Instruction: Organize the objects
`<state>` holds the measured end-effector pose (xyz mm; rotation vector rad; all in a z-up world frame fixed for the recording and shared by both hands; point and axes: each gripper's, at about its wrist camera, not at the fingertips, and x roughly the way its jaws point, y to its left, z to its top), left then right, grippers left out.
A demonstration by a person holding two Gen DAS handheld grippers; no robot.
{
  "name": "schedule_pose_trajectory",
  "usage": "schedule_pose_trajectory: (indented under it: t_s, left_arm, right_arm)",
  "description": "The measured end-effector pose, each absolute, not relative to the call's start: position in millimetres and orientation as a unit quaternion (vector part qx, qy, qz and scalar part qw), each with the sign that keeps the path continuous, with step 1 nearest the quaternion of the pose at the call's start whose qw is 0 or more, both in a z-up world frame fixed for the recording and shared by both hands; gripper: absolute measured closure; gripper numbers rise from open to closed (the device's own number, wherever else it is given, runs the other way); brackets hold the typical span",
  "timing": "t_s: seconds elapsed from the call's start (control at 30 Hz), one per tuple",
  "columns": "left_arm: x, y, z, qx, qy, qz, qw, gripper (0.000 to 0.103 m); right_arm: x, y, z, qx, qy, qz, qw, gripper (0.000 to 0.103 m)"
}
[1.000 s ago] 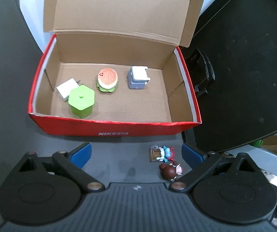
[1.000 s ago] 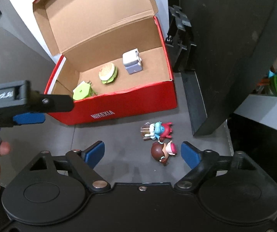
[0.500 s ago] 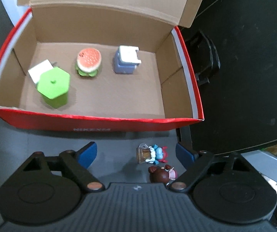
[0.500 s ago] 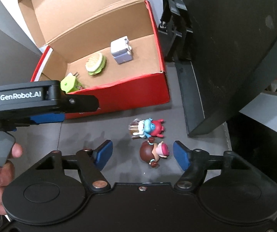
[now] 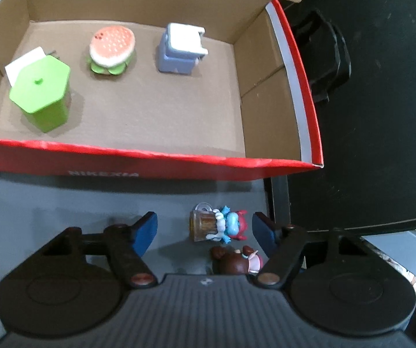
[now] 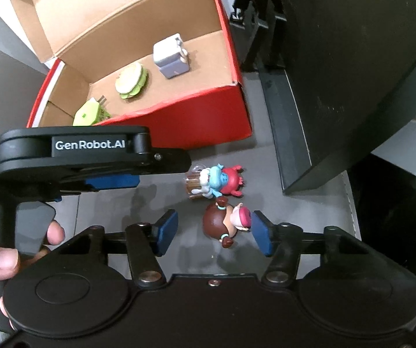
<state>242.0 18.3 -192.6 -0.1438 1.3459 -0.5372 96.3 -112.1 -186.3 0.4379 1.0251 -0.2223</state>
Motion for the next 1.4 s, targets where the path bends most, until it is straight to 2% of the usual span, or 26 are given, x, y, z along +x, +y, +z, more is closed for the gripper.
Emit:
schedule_pose_trajectory:
  t_s: [0.13,0.33,0.6,0.8,1.4]
  left_arm:
    - [242,9,-202,-0.062,0.622,-0.246,0.741,0.036]
    - [243,3,-218,-0.070,0.633,-0.237,0.734,0.043]
    - [247,-2,-225,-0.067,0.630,-0.235,0.737,0.048]
    - [246,-2,-225,-0.064,0.630,-0.239,0.736,0.059]
    - [242,31,-221,-0.056,0.637,-0.214,0.738,0.060]
  right_arm:
    - [98,-113,-192,0.213,0.489,-0.109,0.839,0.054]
    - [99,-114,-198,0.223,0.495,-0.112,0.833,0.054]
    - [103,-117,-206,0.228,0.494,-0.116,0.831,0.054]
    - [106,-112,-209,0.219,0.498,-0.115,0.831,0.054]
    - [118,-103,-216,0.176,0.511,-0.129,0.832,0.052]
